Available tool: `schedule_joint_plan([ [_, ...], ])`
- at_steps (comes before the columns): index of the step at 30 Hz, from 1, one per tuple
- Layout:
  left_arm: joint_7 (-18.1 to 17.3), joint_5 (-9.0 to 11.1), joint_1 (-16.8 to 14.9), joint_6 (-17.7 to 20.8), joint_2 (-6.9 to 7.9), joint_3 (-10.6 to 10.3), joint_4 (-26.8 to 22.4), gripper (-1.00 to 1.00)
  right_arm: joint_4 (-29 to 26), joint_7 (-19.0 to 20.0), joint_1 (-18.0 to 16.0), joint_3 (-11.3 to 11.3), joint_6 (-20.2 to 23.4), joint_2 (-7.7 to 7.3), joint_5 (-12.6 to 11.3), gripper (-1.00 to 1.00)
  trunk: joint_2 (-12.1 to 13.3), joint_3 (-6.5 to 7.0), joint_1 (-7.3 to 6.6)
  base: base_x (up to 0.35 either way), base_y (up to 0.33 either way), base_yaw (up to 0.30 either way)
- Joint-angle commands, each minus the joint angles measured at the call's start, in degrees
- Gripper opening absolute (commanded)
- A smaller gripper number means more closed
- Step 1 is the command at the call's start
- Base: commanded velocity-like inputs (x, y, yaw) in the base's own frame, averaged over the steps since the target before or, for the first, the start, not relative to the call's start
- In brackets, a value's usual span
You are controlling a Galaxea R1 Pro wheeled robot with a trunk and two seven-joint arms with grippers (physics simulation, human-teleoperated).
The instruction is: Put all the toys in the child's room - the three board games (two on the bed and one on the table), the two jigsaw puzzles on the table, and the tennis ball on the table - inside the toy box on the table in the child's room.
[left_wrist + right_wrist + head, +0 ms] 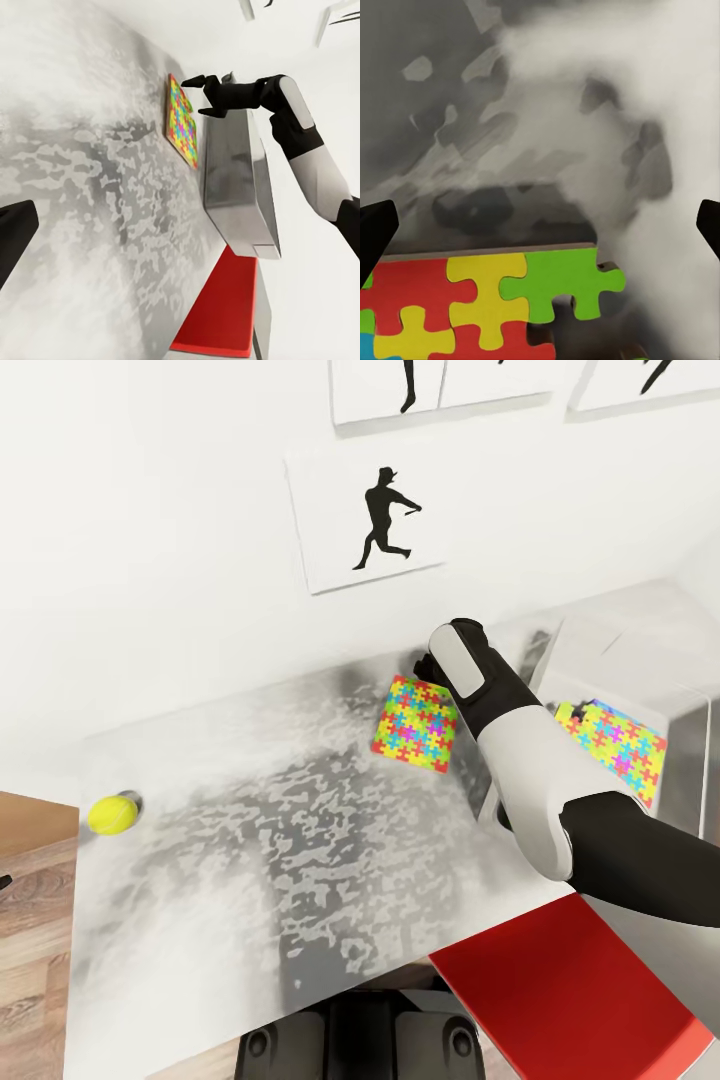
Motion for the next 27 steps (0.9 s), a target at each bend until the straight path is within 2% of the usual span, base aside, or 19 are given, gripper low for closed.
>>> schedule_joint_plan([
  [1,-0.24,-0.07,-0.02,0.61,0.02,0.00,-0.01,1.00,-0.03,-0.45,-0.04,0.10,0.21,0.00,-0.34,1.00,-0.09,-0.07,0.03,0.000,0.000,0.000],
  [27,-0.24,-0.09,-0.02,0.61,0.02,-0.04,0.05,1.00,-0.03,-0.37,-0.04,0.09,0.20,0.00,-0.34,1.00,-0.09,-0.07,0.03,-0.006,0.016,0.000],
])
